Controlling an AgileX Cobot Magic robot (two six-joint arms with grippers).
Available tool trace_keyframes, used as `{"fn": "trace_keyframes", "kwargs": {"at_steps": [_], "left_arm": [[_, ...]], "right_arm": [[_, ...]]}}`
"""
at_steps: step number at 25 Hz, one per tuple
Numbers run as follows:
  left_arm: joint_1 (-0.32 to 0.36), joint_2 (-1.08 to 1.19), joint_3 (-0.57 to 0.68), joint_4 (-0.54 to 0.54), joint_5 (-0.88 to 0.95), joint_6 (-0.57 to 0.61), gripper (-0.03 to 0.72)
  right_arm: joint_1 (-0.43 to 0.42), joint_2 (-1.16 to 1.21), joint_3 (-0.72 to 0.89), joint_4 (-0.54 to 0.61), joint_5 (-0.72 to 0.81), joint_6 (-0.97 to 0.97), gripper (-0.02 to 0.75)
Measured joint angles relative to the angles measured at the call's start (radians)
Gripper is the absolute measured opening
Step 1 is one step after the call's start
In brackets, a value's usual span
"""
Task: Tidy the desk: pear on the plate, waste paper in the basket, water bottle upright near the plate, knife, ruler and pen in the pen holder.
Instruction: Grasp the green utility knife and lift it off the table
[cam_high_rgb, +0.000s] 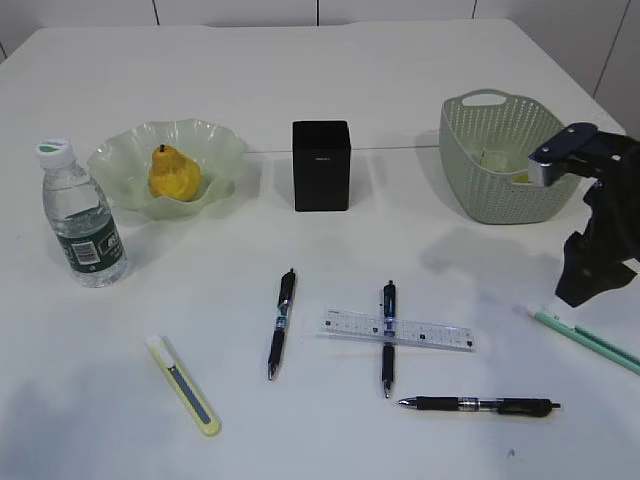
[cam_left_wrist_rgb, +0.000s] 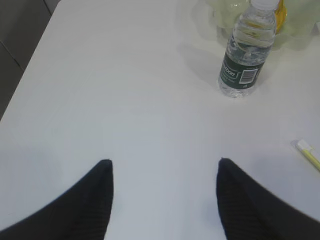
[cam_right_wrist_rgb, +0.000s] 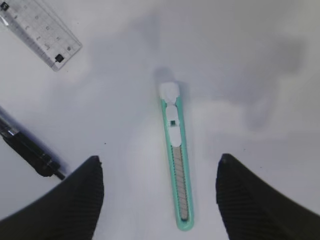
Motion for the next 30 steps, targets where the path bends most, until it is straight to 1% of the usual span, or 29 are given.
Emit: {"fn": "trace_keyframes", "kwargs": {"at_steps": [15,21,30], "left_arm": [[0.000,0.000,0.000,0.000,0.002,0.000,0.454],[0.000,0.000,0.000,0.000,0.002,0.000,0.446],[0.000,0.000,0.000,0.000,0.002,0.000,0.426]], "right_arm": [[0.000,0.129,-0.004,0.000,-0.046,-0.001,0.552],[0.000,0.176,-0.008,-0.039,-0.064,0.028,0.552],[0.000,0.177,-0.010,-0.064,-0.078,0.065,0.552]]}}
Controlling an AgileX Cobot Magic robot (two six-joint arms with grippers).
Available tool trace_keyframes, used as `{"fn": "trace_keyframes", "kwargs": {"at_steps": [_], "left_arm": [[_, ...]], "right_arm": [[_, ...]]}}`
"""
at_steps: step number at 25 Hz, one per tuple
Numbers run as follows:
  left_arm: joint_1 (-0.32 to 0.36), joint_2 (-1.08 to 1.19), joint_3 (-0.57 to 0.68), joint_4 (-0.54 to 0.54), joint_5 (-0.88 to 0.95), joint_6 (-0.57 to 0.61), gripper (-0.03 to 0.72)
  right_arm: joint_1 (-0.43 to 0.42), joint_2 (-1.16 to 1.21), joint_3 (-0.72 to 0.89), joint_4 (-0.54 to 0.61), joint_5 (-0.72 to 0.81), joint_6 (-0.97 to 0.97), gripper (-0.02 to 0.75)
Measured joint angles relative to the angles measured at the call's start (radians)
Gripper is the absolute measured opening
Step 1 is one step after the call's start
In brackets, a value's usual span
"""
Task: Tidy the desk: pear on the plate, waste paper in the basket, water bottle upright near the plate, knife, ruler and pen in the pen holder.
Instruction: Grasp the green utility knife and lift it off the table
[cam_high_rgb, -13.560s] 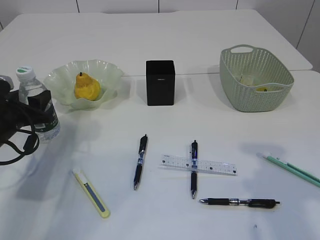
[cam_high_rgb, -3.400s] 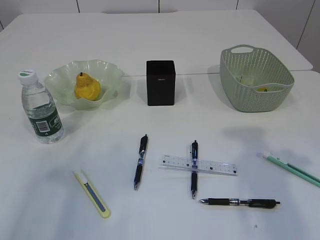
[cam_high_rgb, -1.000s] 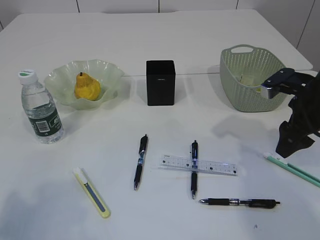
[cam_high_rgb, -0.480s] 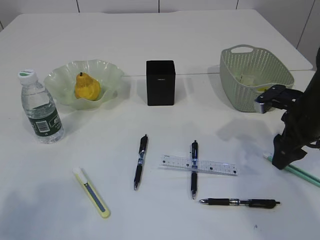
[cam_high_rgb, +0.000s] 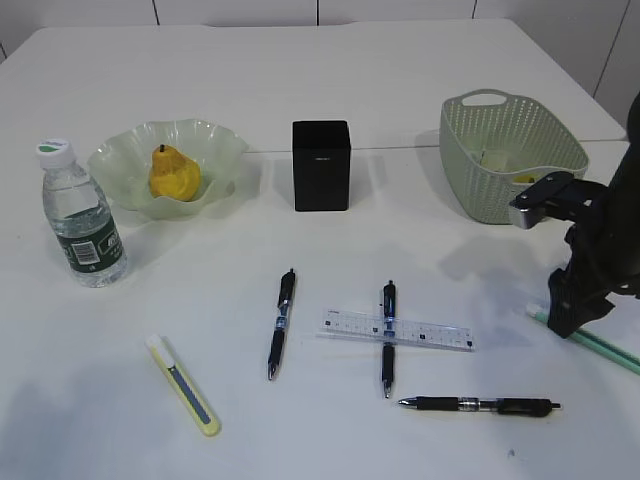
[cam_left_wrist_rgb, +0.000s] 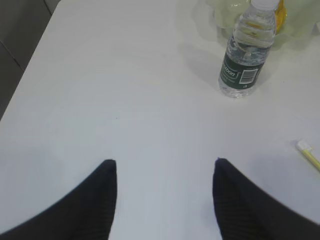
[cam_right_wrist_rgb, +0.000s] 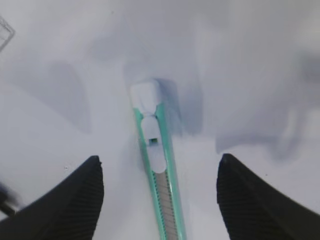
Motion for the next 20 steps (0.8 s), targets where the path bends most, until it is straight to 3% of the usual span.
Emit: {"fn": "trace_keyframes", "kwargs": {"at_steps": [20], "left_arm": [[0.000,0.000,0.000,0.000,0.000,-0.001,0.382]], "right_arm": [[0.000,0.000,0.000,-0.012,-0.006,0.067,0.552]]}}
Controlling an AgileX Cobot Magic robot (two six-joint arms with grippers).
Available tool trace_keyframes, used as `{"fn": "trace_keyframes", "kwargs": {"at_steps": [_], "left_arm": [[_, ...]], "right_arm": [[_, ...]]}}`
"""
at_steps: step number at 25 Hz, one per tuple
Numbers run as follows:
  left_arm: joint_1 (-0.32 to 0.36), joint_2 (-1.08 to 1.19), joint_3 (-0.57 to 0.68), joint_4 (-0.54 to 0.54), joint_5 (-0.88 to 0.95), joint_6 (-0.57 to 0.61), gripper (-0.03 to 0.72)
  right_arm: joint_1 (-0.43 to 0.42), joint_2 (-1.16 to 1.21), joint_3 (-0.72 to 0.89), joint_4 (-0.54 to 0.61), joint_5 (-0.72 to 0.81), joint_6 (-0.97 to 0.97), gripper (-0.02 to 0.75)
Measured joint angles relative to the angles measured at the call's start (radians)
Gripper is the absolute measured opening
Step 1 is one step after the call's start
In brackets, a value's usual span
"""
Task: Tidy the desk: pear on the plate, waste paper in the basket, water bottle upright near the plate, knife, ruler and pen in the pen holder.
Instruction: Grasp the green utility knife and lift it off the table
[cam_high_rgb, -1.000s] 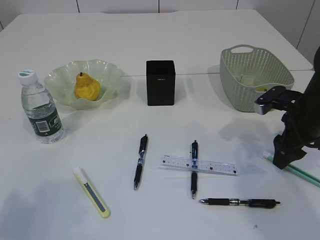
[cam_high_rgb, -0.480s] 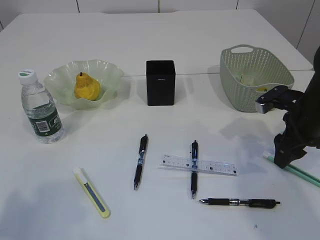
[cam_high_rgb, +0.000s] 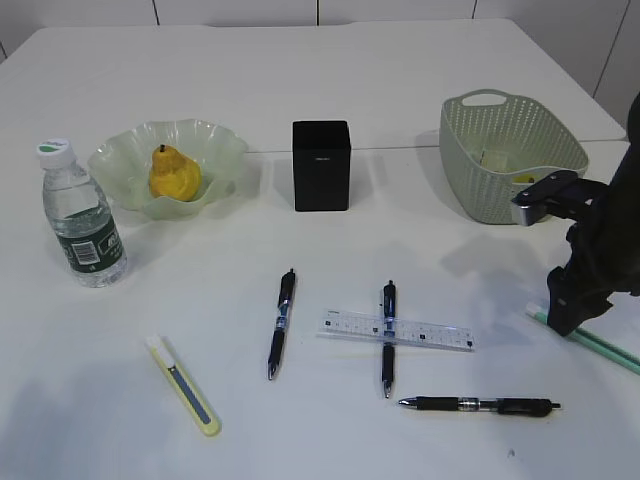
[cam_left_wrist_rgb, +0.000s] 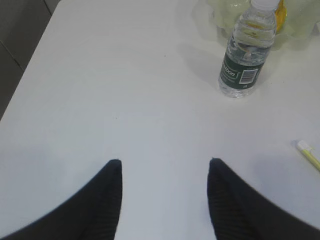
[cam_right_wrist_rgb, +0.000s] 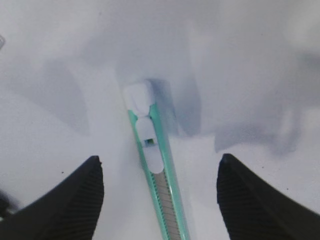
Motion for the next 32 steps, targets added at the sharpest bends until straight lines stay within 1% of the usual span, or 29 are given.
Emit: {"fn": "trace_keyframes", "kwargs": {"at_steps": [4,15,22,32], "left_arm": [[0.000,0.000,0.000,0.000,0.000,0.000,0.377],[0.000,0.000,0.000,0.000,0.000,0.000,0.326],[0.000,0.000,0.000,0.000,-0.002,0.000,0.307],[0.000,0.000,0.000,0.002,-0.004,0.000,0.262]], "right_arm": [[0.000,0.000,0.000,0.000,-0.004,0.000,0.551],[0.000,0.000,0.000,0.003,-0.010,-0.058,0.552],[0.000,0.000,0.000,0.075,-0.034,-0.166,0.551],[0.000,0.030,-0.001,0.081,-0.041,-0.175,0.549]]}}
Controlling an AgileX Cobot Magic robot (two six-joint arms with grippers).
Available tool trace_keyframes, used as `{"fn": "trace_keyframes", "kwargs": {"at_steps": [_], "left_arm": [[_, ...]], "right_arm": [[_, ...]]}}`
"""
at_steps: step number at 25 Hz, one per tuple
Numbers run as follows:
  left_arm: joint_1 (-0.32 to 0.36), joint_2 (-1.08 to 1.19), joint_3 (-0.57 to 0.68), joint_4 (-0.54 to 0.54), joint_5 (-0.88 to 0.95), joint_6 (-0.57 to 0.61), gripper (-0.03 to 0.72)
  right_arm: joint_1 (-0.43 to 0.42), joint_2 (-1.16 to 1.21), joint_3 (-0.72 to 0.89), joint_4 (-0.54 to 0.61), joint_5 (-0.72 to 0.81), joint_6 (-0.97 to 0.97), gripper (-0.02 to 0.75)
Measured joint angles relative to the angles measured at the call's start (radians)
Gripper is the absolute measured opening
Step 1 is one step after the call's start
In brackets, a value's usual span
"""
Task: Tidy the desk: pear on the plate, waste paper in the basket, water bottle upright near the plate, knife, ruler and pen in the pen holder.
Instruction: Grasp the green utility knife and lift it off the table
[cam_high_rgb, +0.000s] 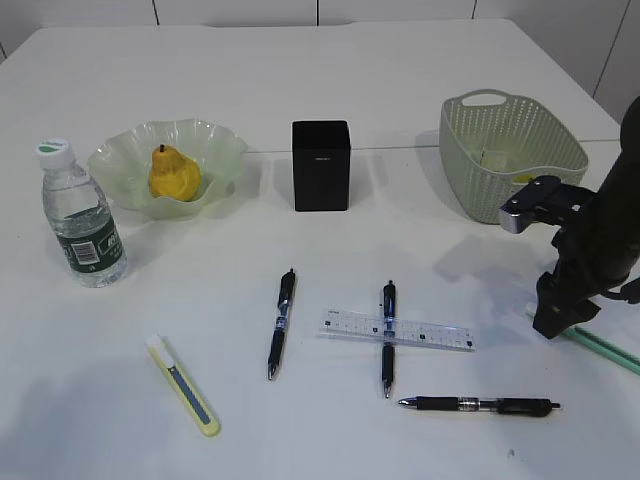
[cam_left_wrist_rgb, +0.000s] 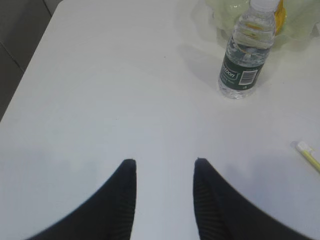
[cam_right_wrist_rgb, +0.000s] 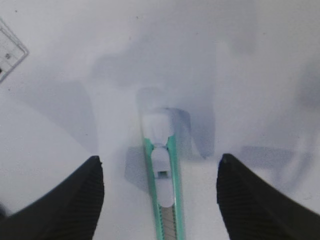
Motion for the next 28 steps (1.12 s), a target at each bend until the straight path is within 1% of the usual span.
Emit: {"fn": "trace_keyframes", "kwargs": {"at_steps": [9,28], "left_arm": [[0.000,0.000,0.000,0.011,-0.007,0.000,0.247],[0.000,0.000,0.000,0.040,-0.008,0.000,0.239]], "right_arm": [[0.000,0.025,0.000,0.000,-0.002,0.000,0.519],[0.000,0.038,-0.002,-0.002,0.028,0.018,0.517]]}}
